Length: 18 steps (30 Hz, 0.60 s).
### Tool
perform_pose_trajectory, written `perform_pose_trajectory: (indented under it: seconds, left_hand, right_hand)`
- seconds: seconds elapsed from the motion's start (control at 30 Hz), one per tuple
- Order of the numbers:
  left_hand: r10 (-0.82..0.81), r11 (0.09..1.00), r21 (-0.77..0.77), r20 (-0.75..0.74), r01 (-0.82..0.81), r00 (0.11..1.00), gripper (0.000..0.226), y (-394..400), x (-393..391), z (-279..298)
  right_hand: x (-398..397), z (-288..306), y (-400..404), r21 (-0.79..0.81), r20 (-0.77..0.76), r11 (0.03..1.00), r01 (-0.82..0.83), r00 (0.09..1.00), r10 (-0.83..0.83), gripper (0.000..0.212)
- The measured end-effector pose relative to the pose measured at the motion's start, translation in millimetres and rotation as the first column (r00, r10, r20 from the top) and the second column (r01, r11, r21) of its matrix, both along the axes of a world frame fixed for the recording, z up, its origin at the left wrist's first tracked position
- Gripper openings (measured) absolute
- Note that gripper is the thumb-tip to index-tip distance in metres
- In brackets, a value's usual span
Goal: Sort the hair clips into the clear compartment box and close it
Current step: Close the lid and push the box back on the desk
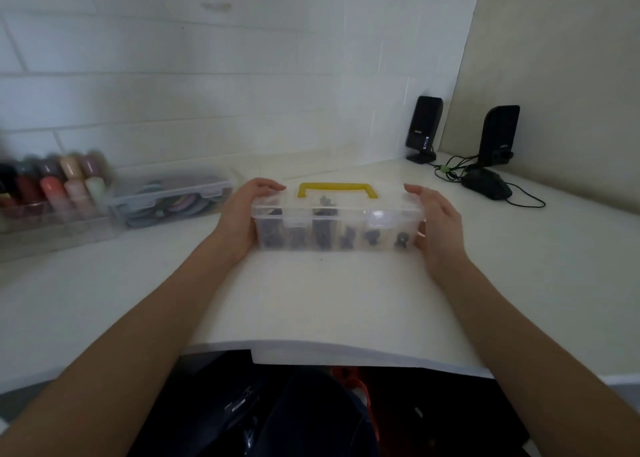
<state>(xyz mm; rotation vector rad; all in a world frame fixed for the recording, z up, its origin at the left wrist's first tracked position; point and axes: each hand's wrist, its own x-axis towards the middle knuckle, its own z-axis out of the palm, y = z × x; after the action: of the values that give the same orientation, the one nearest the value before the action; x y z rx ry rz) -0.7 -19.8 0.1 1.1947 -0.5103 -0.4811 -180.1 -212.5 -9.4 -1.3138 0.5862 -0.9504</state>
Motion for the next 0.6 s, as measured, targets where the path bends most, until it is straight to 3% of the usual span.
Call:
perform_pose_trajectory:
  seconds: [0.1,0.17,0.23,0.33,0.6]
  left_hand:
    - [-0.033,0.998,0.050,-0.008,0.033,0.999,0.016,4,-4,-3]
    - [-0.079,0.994,0.081,0.115,0.070,0.990,0.019,12,-7,-7]
    - [-0.085,0.984,0.174,0.309,0.032,0.947,0.050,20,-13,-10]
    - [0.034,0.964,0.215,0.484,-0.156,0.874,0.066,24,-17,-15]
    - [0.085,0.907,0.286,0.594,-0.308,0.800,0.074,29,-20,-17]
  right_hand:
    - [-3,0,6,-0.131,-0.074,0.991,-0.032,0.997,0.023,0.031]
    - [-6,0,12,-0.232,-0.158,0.967,-0.106,0.985,0.070,0.038]
    - [-8,-2,14,-0.309,-0.220,0.938,-0.159,0.971,0.092,0.059]
    - [-11,-5,13,-0.386,-0.249,0.902,-0.192,0.963,0.099,0.078]
    - [-12,-8,11,-0.458,-0.290,0.877,-0.149,0.957,0.011,0.071]
